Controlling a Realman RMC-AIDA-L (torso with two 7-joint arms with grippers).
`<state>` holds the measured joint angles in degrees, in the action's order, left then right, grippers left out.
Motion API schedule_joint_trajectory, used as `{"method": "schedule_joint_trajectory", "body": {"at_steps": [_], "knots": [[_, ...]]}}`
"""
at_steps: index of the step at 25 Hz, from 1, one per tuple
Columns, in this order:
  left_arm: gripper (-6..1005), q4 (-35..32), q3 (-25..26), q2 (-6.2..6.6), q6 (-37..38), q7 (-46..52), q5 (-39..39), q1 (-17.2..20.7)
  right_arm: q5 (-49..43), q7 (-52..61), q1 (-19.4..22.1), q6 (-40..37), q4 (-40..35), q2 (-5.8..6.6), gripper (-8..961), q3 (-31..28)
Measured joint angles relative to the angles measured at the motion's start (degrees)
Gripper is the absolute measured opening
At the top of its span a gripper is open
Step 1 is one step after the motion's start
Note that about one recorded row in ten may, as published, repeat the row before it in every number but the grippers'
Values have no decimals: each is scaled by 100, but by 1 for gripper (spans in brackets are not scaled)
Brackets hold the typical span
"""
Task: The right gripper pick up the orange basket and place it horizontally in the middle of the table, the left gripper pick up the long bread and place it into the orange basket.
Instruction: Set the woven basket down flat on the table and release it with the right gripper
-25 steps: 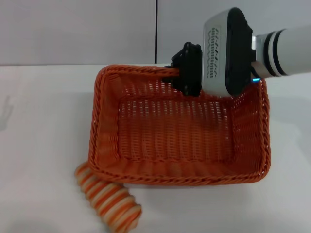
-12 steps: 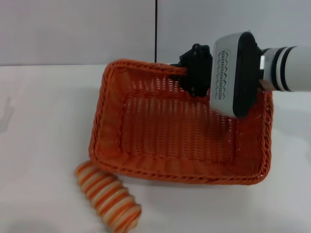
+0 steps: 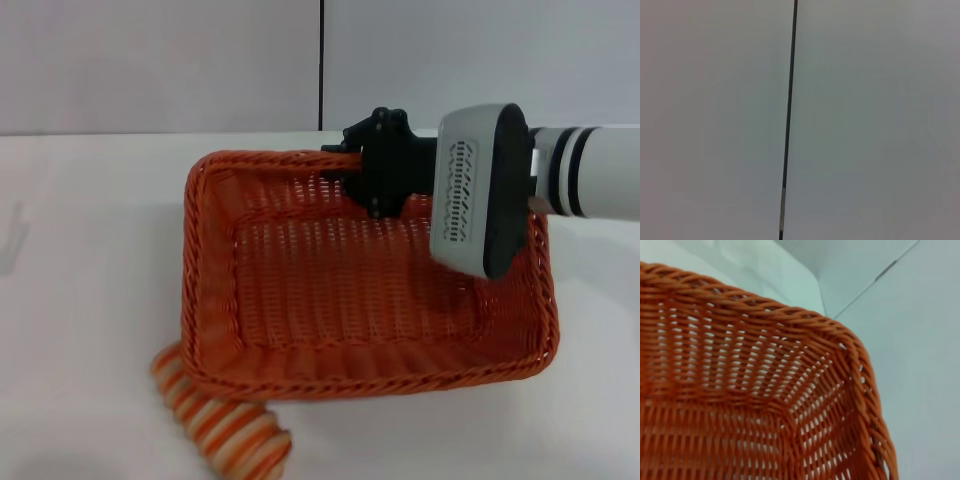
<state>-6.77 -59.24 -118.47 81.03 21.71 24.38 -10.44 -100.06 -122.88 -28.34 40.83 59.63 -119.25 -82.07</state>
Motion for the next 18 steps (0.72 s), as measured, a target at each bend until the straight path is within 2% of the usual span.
{"method": "schedule_joint_trajectory", "body": {"at_steps": [5,18], "knots": [[765,0,0,0,-11,0,18,-15,525,-315,78,-26,-96,11,244,-29],[764,0,0,9,2,0,30,-56,849,-438,185,-44,-78,3,526,-44]]}}
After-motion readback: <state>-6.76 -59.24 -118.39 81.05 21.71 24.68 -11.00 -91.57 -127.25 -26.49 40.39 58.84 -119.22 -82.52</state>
